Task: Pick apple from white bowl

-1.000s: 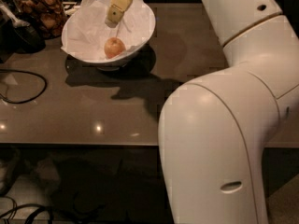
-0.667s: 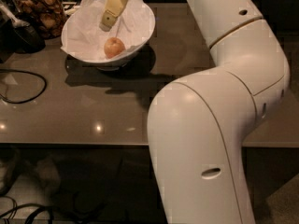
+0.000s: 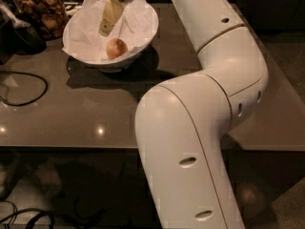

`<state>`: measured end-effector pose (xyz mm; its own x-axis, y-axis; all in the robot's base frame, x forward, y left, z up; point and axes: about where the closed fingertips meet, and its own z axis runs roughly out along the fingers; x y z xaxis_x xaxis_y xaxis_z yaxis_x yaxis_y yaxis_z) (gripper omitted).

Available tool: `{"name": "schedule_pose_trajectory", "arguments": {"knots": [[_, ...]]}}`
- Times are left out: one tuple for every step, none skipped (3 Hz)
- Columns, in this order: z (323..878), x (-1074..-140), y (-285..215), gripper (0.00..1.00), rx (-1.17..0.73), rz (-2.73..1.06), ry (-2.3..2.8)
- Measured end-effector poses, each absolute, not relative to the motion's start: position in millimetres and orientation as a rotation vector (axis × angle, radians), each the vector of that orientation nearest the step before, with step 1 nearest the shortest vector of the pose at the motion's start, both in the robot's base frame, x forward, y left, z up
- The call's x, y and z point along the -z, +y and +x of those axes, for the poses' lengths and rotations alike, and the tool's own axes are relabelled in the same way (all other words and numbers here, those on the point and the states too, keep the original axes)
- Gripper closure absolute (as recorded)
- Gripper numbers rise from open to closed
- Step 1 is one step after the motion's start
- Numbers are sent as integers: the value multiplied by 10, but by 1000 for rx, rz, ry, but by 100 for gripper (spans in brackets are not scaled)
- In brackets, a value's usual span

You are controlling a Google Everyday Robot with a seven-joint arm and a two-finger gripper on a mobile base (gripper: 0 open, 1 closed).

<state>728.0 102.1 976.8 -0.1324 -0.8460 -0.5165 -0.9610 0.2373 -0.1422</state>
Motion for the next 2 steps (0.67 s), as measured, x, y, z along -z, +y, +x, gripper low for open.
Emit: {"name": "schedule_pose_trajectory", "arguments": {"knots": [[7360, -9606, 1089, 23, -308, -1665, 2036], [7412, -9461, 1137, 20, -315, -1678, 2053]]}}
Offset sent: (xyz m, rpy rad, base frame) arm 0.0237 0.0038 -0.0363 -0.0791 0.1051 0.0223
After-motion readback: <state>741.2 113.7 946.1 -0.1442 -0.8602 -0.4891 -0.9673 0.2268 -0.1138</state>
